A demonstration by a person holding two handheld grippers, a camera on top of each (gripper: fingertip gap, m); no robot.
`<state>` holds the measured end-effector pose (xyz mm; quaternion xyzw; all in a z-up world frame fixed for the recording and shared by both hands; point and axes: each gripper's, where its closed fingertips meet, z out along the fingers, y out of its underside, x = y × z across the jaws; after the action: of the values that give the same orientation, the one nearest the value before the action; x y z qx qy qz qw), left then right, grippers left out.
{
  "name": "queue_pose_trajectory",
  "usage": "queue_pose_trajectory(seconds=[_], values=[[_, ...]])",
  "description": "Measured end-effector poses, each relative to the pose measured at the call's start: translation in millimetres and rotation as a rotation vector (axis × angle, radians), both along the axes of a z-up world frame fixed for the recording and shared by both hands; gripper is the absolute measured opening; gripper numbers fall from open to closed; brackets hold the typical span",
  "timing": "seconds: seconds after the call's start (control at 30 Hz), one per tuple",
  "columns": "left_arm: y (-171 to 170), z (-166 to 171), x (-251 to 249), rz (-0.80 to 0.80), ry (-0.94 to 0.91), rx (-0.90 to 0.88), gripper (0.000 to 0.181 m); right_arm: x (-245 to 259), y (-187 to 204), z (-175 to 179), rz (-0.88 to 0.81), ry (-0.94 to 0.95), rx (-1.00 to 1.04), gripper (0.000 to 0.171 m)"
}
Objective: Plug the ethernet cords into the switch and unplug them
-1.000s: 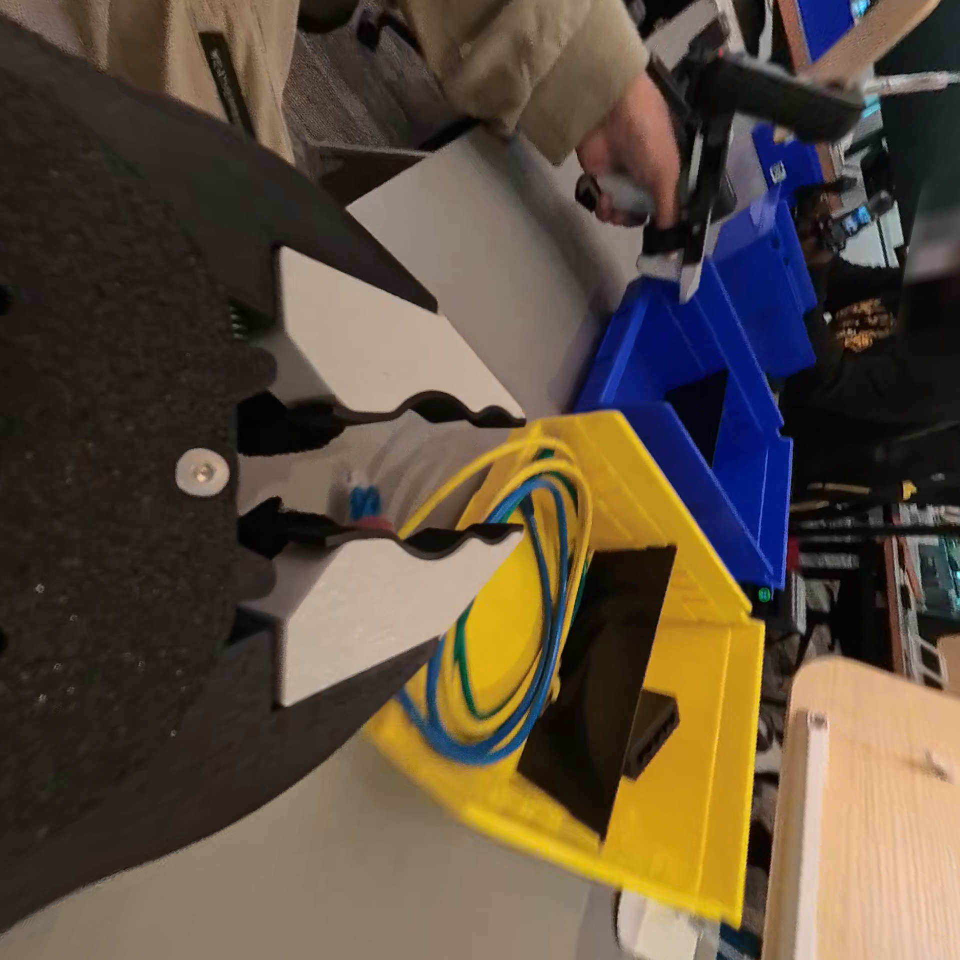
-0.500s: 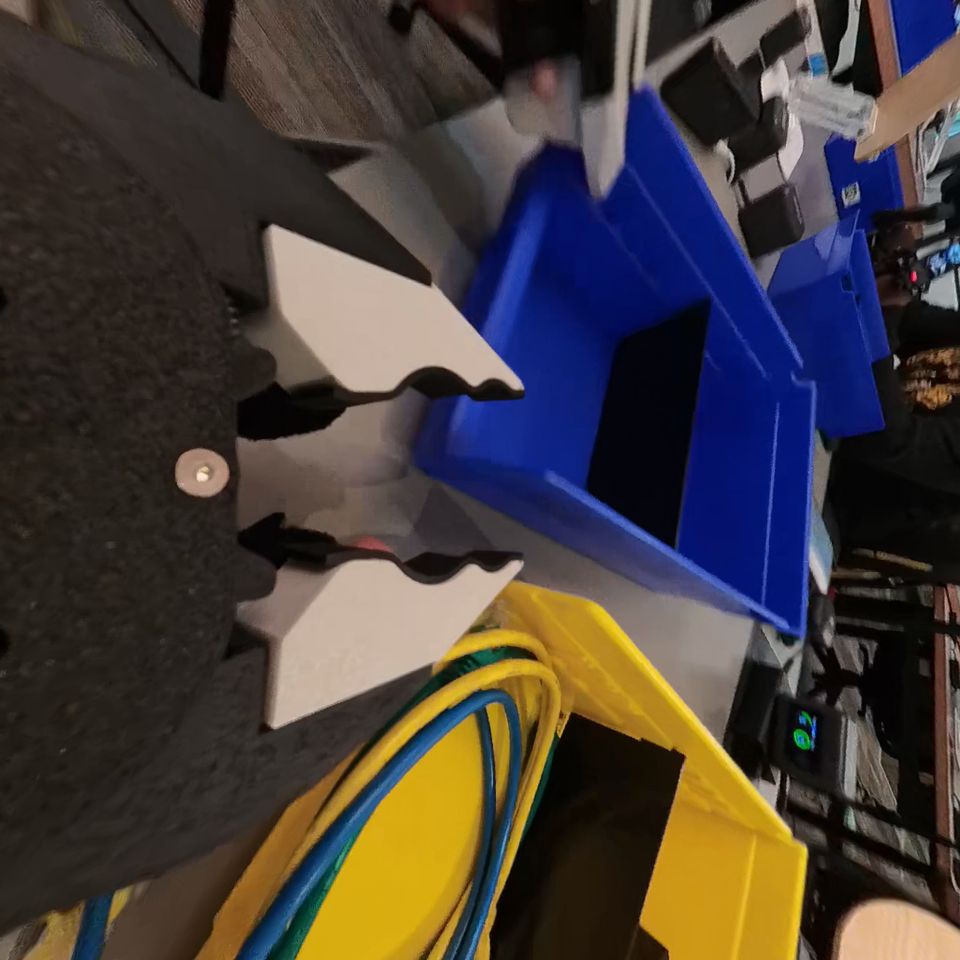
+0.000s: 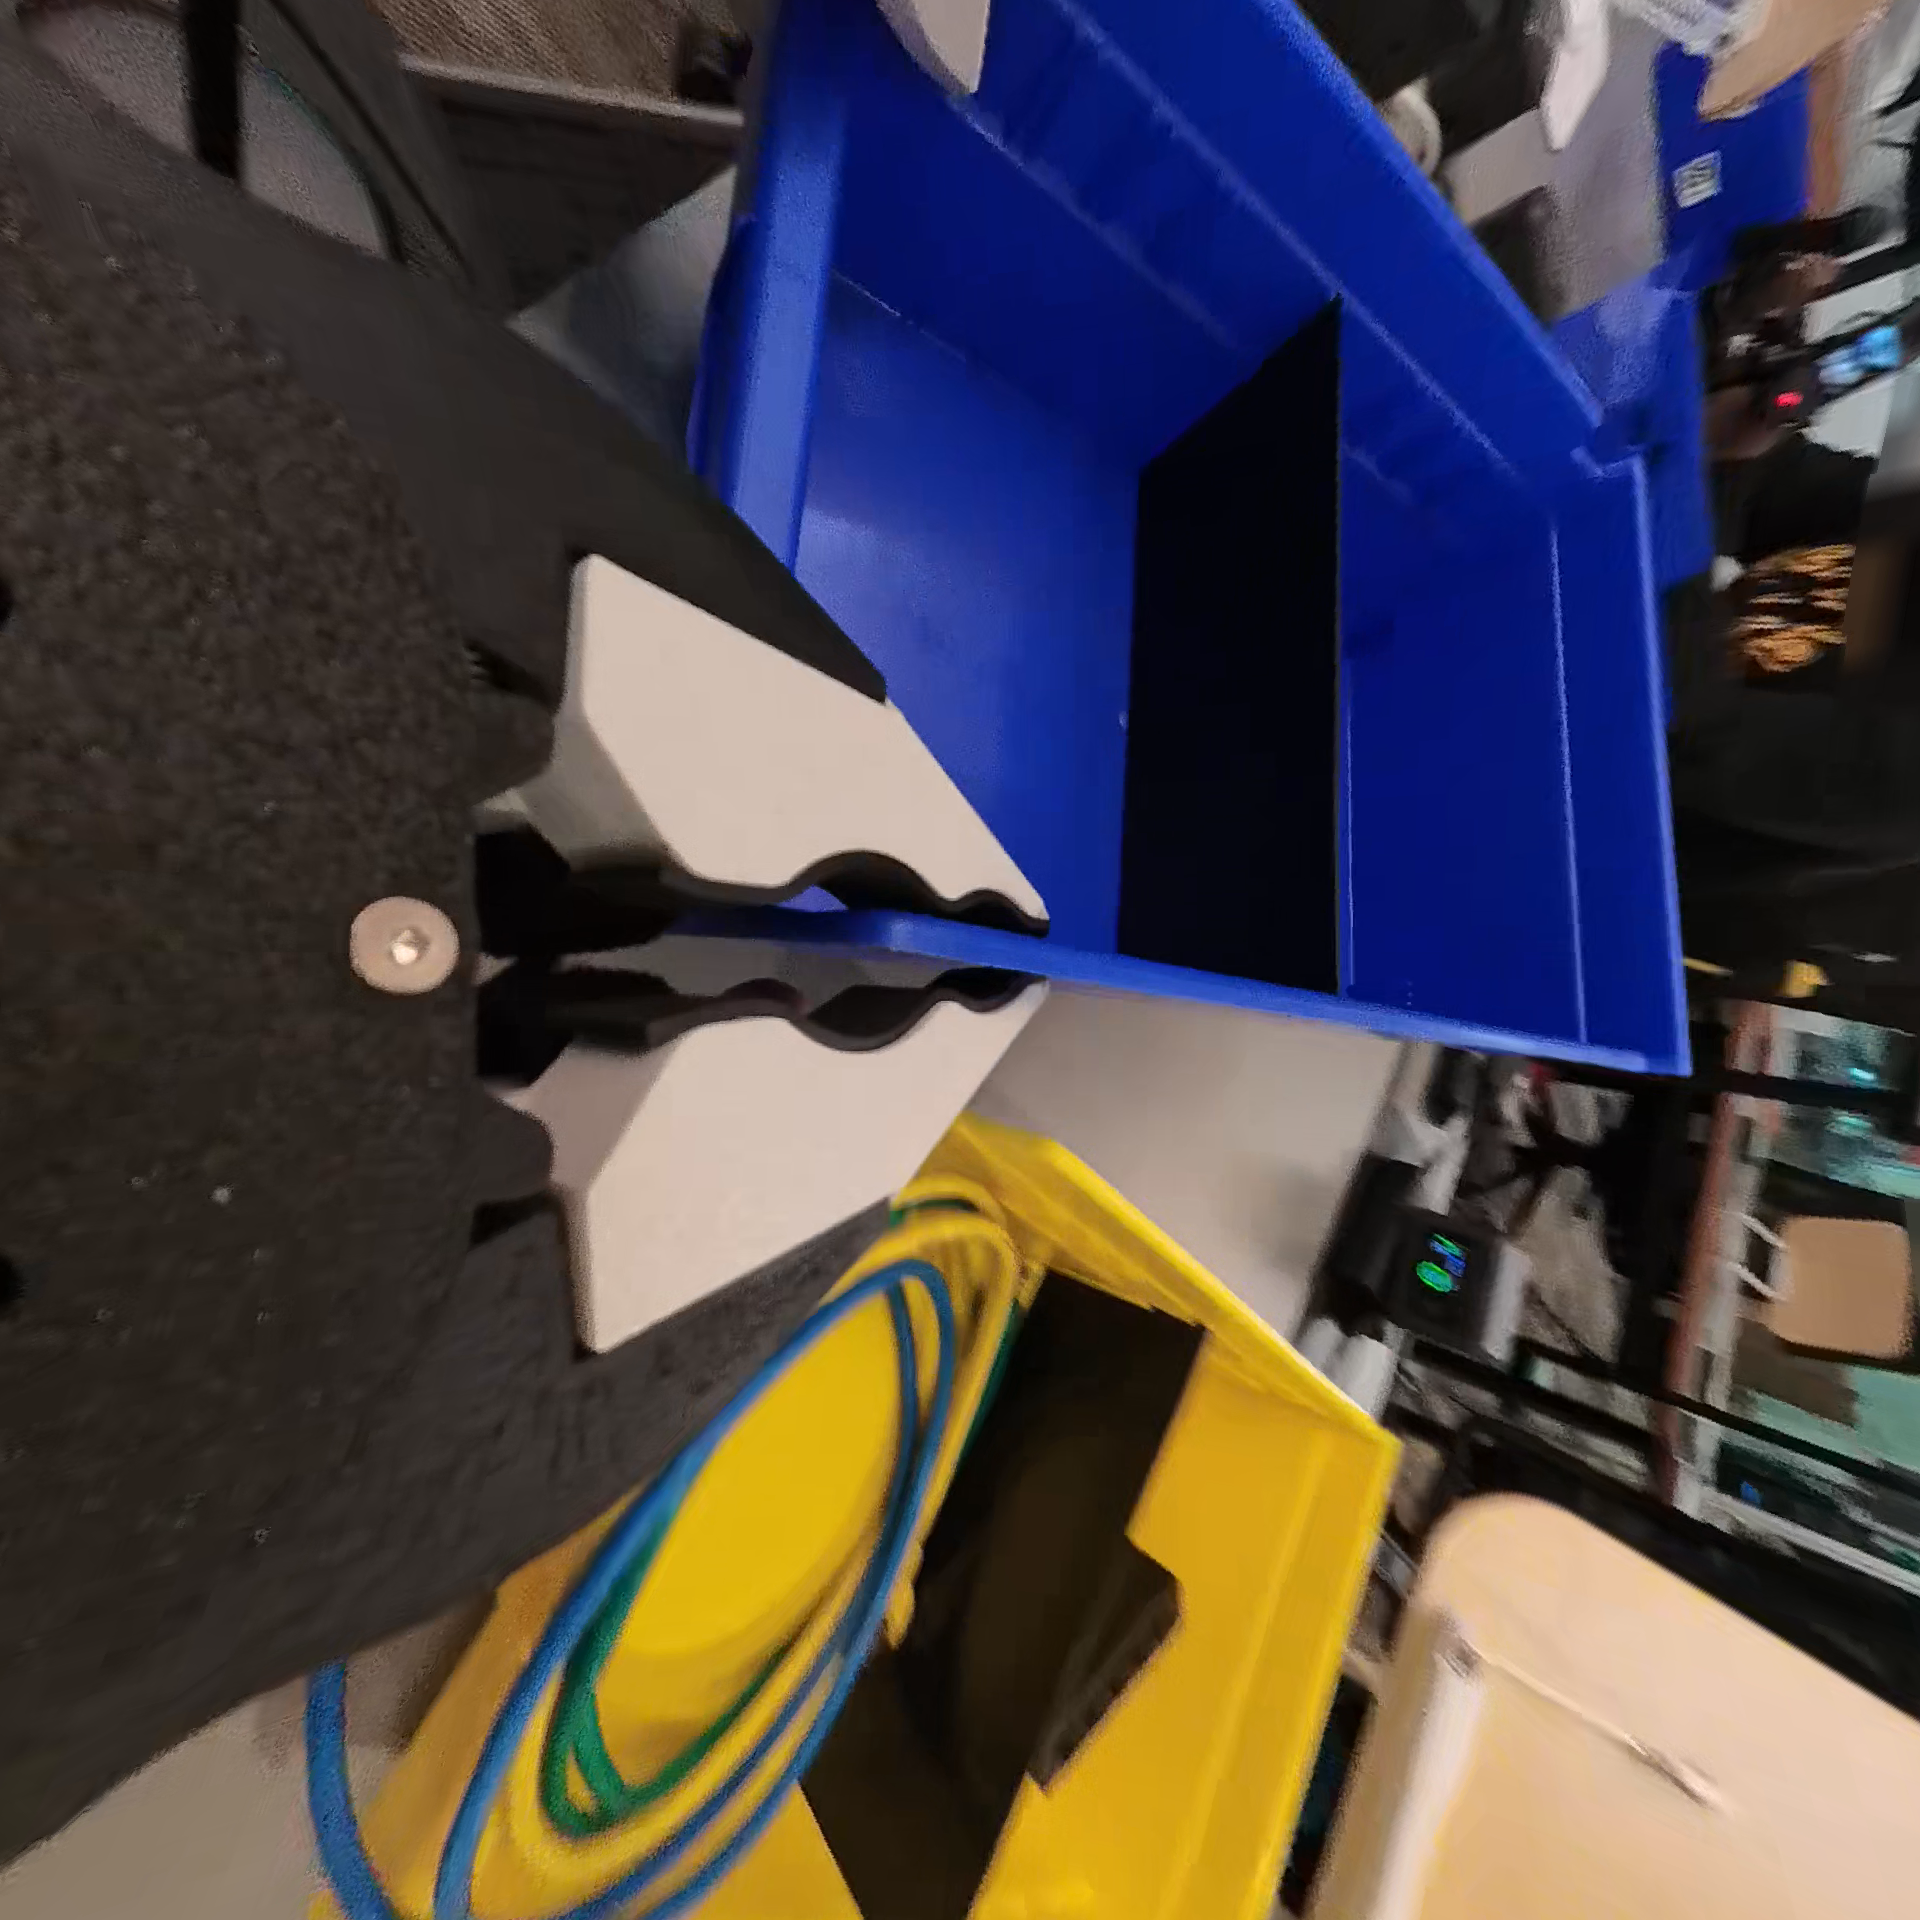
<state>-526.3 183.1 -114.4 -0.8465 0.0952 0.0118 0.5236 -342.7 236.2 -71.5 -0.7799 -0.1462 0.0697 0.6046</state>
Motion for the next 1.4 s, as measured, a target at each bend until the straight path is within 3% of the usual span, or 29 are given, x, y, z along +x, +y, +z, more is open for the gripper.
queue_pose_trajectory(seconds=[0.03, 0.2, 0.33, 0.5, 0.6, 0.7, 0.83, 0.93, 1.1, 1.27, 1.4], values=[[2, 10, 5, 0.001, 0.001, 0.044, 0.008, 5, -1, 14, -0.012, 0.003, 0.040, 0.005], [28, 88, 48, -0.058, 0.014, 0.314, 0.007, 53, -5, 88, -0.101, 0.094, 0.204, 0.006], [49, 149, 112, -0.185, -0.018, 0.448, 0.006, 119, -12, 136, -0.233, 0.154, 0.300, 0.005], [66, 182, 223, -0.381, -0.051, 0.490, 0.007, 227, -24, 161, -0.402, 0.189, 0.345, 0.005], [68, 169, 306, -0.517, -0.053, 0.436, 0.008, 304, -35, 149, -0.503, 0.185, 0.294, 0.004], [63, 132, 393, -0.647, -0.027, 0.313, 0.009, 385, -57, 120, -0.602, 0.159, 0.226, 0.004], [40, 71, 494, -0.761, 0.044, 0.209, 0.010, 482, -96, 60, -0.719, 0.155, 0.141, 0.005], [17, 30, 542, -0.815, 0.059, 0.123, 0.011, 531, -116, 8, -0.733, 0.210, 0.034, 0.005], [-12, -22, 567, -0.854, 0.070, 0.004, 0.015, 561, -131, -50, -0.671, 0.191, -0.106, 0.006], [-12, -23, 573, -0.831, 0.015, 0.009, 0.017, 571, -118, -51, -0.663, 0.209, -0.090, 0.005], [-21, -25, 577, -0.911, -0.042, -0.099, 0.027, 578, -110, -51, -0.699, 0.146, -0.105, 0.005]])
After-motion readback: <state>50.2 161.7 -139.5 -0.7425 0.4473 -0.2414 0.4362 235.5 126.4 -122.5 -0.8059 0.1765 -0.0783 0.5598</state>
